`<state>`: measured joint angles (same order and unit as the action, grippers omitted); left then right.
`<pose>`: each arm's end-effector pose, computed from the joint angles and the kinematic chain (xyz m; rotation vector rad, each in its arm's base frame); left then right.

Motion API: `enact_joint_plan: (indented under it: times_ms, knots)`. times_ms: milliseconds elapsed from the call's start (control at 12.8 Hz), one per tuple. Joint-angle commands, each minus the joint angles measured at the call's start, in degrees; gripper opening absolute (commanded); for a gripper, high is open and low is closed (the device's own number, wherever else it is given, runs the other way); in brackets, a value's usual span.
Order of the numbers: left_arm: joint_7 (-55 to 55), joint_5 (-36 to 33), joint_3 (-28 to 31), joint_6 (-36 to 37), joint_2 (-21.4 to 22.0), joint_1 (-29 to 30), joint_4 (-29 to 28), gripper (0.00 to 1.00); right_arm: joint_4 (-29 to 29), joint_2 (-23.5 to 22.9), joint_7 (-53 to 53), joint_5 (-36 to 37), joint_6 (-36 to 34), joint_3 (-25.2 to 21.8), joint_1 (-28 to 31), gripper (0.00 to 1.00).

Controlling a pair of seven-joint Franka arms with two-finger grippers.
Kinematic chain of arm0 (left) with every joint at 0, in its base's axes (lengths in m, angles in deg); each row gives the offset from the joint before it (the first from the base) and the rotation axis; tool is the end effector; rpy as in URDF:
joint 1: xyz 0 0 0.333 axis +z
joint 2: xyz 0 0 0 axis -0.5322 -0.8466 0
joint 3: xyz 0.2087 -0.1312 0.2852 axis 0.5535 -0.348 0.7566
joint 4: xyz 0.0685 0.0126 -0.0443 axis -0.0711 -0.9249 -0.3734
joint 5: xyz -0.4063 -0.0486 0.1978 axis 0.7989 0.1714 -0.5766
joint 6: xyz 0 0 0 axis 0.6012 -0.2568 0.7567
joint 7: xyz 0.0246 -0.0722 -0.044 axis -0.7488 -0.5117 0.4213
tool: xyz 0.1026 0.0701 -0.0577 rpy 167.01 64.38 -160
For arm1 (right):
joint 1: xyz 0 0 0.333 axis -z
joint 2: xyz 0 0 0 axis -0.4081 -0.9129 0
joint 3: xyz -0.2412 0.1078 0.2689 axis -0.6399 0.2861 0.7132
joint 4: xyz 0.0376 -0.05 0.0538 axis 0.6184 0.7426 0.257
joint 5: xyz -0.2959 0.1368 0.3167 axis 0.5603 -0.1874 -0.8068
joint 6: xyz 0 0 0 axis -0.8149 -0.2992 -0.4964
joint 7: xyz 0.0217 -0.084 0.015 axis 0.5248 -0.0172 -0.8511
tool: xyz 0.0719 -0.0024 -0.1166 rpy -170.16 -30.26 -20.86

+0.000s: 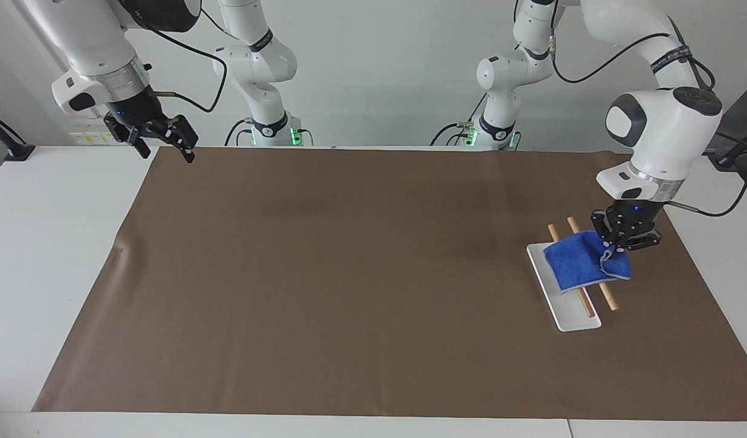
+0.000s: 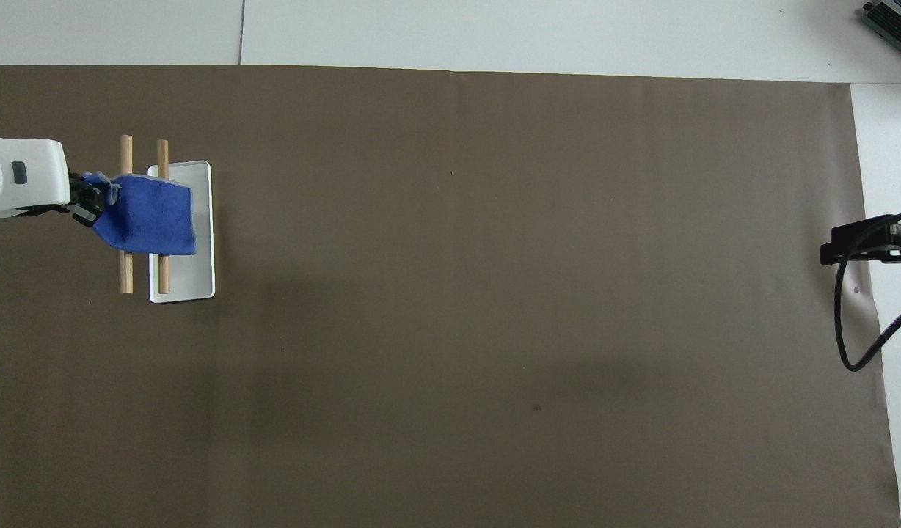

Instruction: Right arm passes towel to left arm to hang

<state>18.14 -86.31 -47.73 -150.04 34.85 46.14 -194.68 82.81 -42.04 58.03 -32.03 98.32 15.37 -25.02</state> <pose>0.6828 0.0185 0.4861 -2.8039 1.1312 -0.3612 0.5947 -0.0542 0.6612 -3.1163 0.2326 0.0370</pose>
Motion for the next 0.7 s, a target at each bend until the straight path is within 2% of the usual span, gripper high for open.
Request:
enact_joint_plan:
  times_ms: [0, 78, 234, 312, 389, 623]
  knots:
    - [-0.7, -3.1, 0.0, 0.7, 0.2, 0.2, -0.3, 0.01, 1.7, 1.5, 0.0, -0.1, 0.1, 0.3, 0.1, 1.0]
    - [-0.5, -3.1, 0.0, 0.7, 0.2, 0.0, -0.2, 0.05, 1.7, 1.5, 0.0, -0.1, 0.1, 0.3, 0.1, 1.0]
    - [-0.5, -3.1, 0.0, 0.8, 0.2, 0.0, -0.2, 0.33, 1.7, 1.5, 0.0, -0.1, 0.1, 0.3, 0.1, 1.0]
    - [-0.4, -3.1, 0.0, 0.8, 0.2, 0.0, -0.2, 0.37, 1.7, 1.5, 0.0, -0.1, 0.1, 0.3, 0.1, 1.0]
    - [-0.4, -3.1, 0.0, 0.8, 0.2, -0.1, -0.2, 0.45, 1.7, 1.5, 0.0, -0.1, 0.1, 0.3, 0.1, 1.0]
    - [-0.3, -3.1, -0.1, 0.9, 0.2, -0.3, -0.1, 0.49, 1.7, 1.5, 0.0, -0.1, 0.1, 0.3, 0.1, 1.0]
